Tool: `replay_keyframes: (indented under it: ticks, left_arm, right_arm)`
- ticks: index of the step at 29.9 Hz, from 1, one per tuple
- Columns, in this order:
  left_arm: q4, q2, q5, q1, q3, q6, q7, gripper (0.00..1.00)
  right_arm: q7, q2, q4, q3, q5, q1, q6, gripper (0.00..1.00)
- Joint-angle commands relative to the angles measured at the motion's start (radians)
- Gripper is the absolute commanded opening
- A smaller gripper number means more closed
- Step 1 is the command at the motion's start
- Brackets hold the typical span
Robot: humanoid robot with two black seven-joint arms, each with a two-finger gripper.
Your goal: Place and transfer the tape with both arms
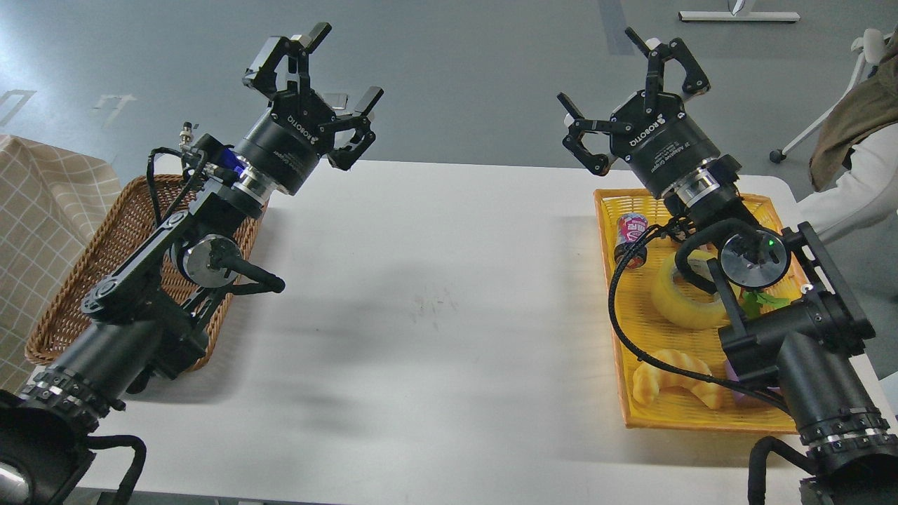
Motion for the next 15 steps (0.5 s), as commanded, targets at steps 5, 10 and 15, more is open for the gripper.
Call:
replay_keyframes:
  ticks: [5, 10, 15]
  left_arm:
    - [0.001, -0.009, 0.0, 0.0, 0.0, 0.0, -0.003, 0.98]
    - [0.001, -0.009, 0.0, 0.0, 0.0, 0.0, 0.003, 0.98]
    - [0.001, -0.009, 0.0, -0.001, 0.0, 0.0, 0.003, 0.98]
  right_arm:
    - [0.0, 0.0, 0.0, 0.001, 0.0, 0.001, 0.0, 1.0]
    - [0.001, 0.0, -0.002, 0.003, 0.0, 0.003, 0.0, 1.0]
    - [0.001, 0.0, -0.002, 0.003, 0.0, 0.003, 0.0, 1.0]
